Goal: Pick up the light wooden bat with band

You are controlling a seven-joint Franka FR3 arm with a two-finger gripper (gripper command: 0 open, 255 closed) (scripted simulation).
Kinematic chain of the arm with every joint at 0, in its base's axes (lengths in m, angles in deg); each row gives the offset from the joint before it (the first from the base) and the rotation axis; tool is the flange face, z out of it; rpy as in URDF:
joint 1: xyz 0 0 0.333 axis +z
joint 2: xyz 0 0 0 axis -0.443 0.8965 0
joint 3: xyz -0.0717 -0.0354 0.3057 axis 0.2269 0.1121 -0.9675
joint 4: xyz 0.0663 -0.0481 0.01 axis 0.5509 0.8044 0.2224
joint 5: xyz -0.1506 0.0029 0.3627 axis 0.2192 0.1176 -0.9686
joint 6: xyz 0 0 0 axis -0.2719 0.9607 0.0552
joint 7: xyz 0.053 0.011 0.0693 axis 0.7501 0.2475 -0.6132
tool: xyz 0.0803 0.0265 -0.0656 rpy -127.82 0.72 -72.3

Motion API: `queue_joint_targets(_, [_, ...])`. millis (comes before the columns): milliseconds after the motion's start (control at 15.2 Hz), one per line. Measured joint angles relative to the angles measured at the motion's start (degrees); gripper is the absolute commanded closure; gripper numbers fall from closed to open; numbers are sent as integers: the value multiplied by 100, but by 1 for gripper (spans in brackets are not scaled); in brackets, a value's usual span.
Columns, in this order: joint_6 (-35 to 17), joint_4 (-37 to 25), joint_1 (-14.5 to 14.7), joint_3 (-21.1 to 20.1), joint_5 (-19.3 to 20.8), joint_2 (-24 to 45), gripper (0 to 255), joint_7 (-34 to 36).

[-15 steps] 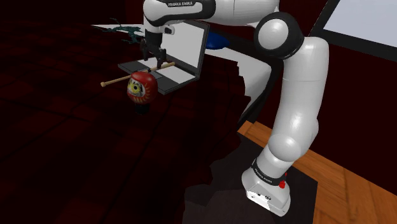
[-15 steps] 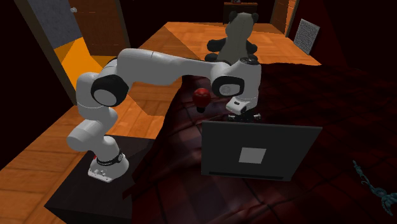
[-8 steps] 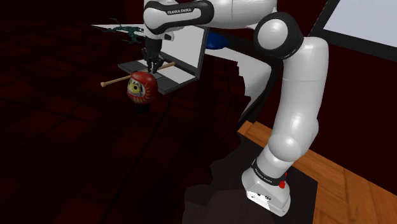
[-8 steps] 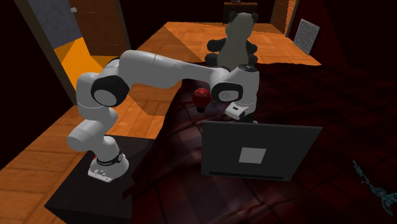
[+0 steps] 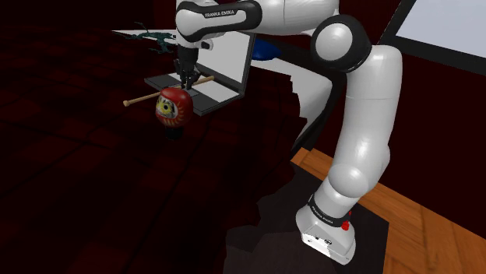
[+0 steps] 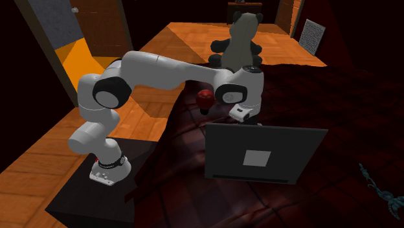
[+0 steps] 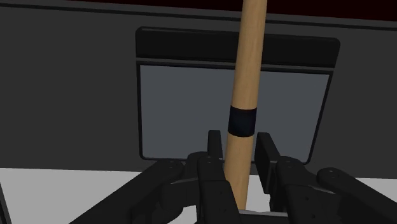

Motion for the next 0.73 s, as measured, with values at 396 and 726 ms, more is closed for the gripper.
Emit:
queue_joint_targets(396, [373, -348, 12, -11, -22, -25, 255, -33])
queue_joint_targets(726, [774, -764, 40, -19, -27, -14, 255, -50])
